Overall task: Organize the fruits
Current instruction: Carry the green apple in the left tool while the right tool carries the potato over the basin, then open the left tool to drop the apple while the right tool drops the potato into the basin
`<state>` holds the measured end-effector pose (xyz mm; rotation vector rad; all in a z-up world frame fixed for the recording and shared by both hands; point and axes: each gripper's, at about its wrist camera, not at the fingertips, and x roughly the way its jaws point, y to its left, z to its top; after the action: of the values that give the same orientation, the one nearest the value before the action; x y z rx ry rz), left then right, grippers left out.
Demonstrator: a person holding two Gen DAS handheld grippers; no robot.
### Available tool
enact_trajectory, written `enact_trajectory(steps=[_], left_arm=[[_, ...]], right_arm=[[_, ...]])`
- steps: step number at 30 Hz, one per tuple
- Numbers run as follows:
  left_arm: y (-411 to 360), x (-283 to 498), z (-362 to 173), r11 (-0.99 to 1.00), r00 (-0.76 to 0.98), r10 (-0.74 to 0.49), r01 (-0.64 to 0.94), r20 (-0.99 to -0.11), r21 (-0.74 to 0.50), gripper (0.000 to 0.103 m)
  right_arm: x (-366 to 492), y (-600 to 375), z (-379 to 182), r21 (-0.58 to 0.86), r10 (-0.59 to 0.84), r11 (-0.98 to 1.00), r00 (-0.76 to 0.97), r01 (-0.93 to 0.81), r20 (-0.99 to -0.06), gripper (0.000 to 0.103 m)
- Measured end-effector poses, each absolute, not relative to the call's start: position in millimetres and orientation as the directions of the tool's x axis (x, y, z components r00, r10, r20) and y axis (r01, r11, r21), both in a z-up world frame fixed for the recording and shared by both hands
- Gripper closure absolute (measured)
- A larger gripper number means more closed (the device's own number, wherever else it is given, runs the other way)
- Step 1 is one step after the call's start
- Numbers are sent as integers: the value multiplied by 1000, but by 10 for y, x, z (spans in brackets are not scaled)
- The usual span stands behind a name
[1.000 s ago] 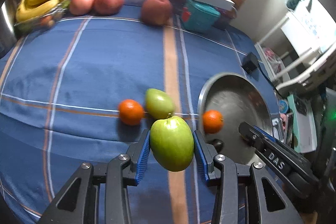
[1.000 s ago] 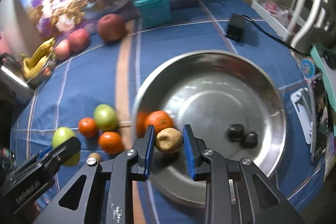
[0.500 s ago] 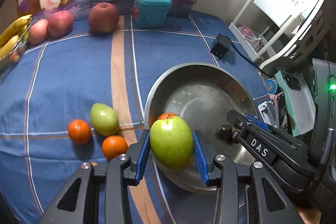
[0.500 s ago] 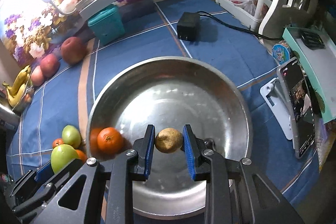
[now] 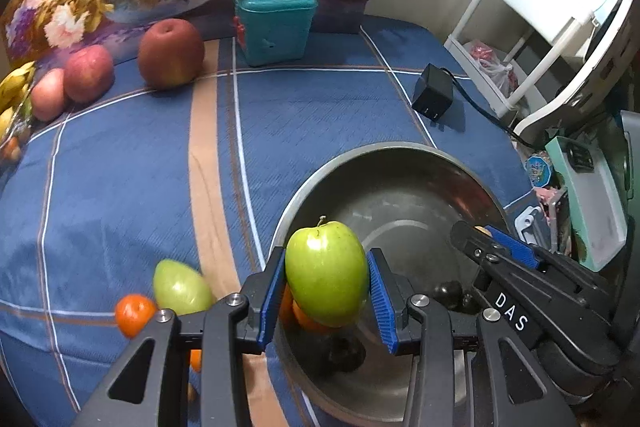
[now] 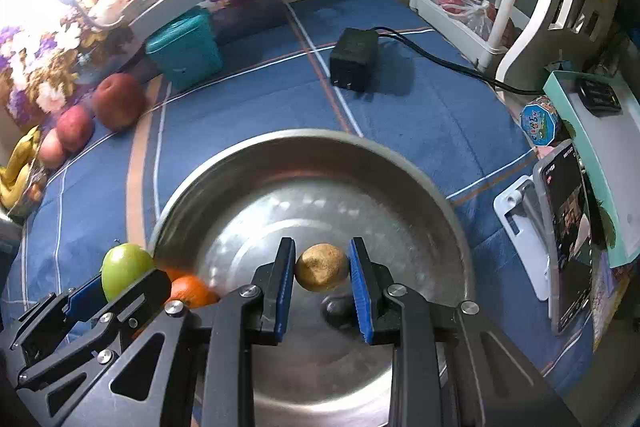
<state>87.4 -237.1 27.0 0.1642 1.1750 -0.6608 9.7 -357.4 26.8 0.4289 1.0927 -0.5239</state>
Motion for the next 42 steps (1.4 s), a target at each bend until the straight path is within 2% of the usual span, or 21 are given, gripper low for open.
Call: enact_trajectory(steps=[19, 42], left_arm=[[-2590, 997, 56, 796, 202, -372, 572, -906, -198, 60], [-2573, 961, 205, 791, 194, -382, 575, -904, -210, 59]], right_arm=[[255, -3807, -60, 76, -153, 787, 312, 613, -938, 74], [253, -3784, 90, 52, -179, 791, 312, 609, -933, 74]])
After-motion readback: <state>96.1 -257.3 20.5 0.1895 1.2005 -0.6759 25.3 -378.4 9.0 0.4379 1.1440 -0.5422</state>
